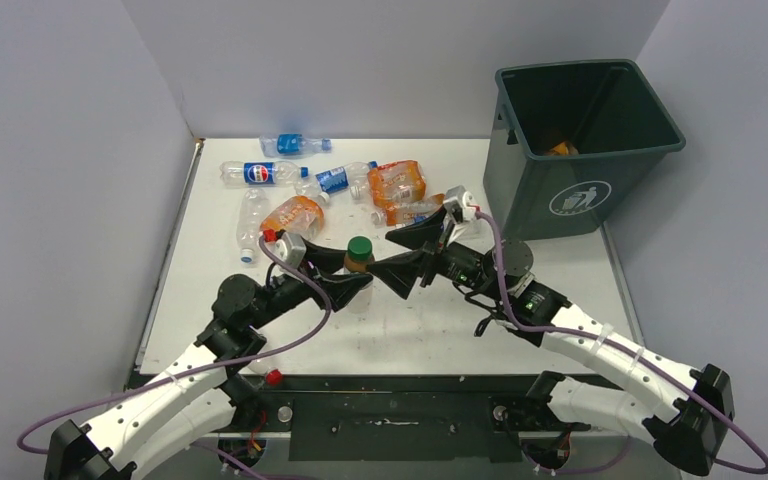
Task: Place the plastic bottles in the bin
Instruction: Pick up the plastic bottle at the center of the board.
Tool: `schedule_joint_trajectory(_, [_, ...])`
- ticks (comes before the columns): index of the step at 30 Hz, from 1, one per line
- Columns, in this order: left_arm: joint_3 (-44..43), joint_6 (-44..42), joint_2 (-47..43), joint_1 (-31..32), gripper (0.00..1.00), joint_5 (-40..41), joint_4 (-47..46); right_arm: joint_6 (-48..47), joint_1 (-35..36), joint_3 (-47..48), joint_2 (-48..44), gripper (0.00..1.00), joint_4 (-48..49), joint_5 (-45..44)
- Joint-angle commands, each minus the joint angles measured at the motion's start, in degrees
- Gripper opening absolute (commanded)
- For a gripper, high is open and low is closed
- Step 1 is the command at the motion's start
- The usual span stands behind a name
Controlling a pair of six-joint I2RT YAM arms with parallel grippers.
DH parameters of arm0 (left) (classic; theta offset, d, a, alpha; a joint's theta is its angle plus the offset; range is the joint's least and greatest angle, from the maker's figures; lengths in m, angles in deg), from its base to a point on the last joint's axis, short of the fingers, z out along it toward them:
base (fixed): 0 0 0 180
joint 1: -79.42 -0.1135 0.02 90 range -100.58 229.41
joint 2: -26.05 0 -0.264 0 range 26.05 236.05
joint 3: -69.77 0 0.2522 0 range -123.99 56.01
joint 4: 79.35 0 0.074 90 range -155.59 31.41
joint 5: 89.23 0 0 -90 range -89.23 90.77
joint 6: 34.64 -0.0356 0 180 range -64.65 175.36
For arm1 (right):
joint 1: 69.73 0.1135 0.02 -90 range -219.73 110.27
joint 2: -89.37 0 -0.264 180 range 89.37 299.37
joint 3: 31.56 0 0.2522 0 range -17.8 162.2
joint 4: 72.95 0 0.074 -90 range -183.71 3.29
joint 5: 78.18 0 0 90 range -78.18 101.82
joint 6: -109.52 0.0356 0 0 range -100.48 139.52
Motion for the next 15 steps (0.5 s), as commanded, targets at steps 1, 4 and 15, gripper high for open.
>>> schedule_joint_trajectory(1, [-0.8, 0.9, -1.0, 0.1, 0.01, -1.2, -4.5, -5.0, 3.3, 4.1, 1.0, 0.93, 0.0, -5.3])
schedule_joint_trajectory(4, [-1.1, 0.8, -0.8, 0.5, 0.01, -1.1, -3.9, -5.6, 4.5, 4.5, 2.5, 0.95, 0.4, -6.7])
schedule_joint_trajectory(15, [-1.8, -2.5, -0.7, 3.3, 0.01, 0.8, -0.5, -5.9, 5.9, 6.0, 8.0, 0.79, -0.5, -10.9])
